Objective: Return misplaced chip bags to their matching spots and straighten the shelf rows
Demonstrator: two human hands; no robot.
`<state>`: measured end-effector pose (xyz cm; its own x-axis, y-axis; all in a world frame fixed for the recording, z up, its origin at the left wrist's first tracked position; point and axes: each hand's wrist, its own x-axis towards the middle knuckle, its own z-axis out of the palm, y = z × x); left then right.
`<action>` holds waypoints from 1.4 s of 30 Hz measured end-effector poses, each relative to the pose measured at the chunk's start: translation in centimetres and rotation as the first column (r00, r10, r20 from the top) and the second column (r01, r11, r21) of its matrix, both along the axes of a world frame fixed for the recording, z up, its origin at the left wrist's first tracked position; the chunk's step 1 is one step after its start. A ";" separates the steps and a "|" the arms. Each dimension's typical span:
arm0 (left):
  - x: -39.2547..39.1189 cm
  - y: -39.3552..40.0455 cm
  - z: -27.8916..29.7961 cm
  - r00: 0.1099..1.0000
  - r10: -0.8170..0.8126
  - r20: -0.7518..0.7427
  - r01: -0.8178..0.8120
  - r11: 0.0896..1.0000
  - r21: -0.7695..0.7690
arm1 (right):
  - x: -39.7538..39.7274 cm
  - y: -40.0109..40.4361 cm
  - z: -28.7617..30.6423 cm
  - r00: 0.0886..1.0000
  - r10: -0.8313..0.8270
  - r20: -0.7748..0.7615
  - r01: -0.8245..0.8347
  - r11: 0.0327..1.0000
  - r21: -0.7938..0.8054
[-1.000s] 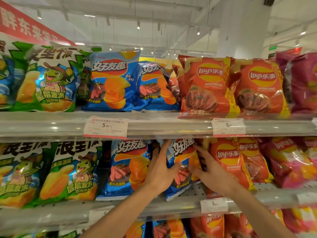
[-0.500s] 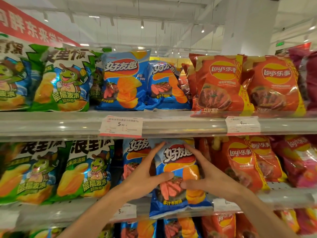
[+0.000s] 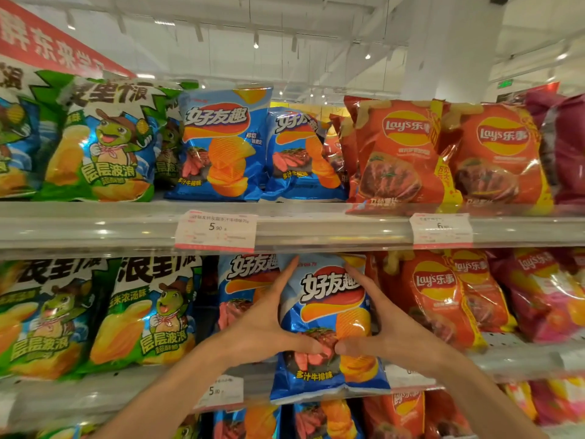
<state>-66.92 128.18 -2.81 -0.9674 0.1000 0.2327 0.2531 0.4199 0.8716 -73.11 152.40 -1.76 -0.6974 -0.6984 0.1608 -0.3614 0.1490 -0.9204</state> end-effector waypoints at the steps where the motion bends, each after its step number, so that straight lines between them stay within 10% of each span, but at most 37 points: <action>1: 0.0 0.2 0.0 1.000 0.001 -0.001 -0.001 1.000 -0.002 | -0.1 0.2 0.0 1.000 -0.005 -0.005 0.005 1.000 -0.003; 6: 1.3 0.1 0.6 0.974 0.185 -0.129 -0.191 0.981 -0.040 | -1.6 1.6 0.6 0.992 -0.108 -0.069 0.109 0.994 0.012; 10: 1.0 -2.9 -1.2 0.676 0.327 -0.660 -0.663 0.661 -0.351 | -3.4 1.6 1.0 0.971 -0.212 -0.111 0.216 0.976 0.024; 18: -1.1 -3.5 -4.5 0.733 0.273 -0.623 -0.680 0.304 -0.667 | -4.1 -1.8 -1.0 0.809 -0.338 -0.481 0.463 0.870 0.169; 23: -1.5 -3.4 -4.6 0.736 0.293 -0.610 -0.677 0.289 -0.677 | -2.8 -3.9 -2.7 0.347 -0.286 -0.893 0.672 0.740 0.024; 42: -1.6 -2.7 -4.8 0.735 0.351 -0.579 -0.672 0.270 -0.689 | -3.8 -6.8 -5.8 0.320 -0.234 -0.918 0.756 0.647 0.098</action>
<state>-68.53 125.49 -7.65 -0.7985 -0.1043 0.5928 -0.1709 0.9836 -0.0571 -76.87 145.63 -7.52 -0.6589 -0.4055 0.6336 -0.5289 0.8486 -0.0069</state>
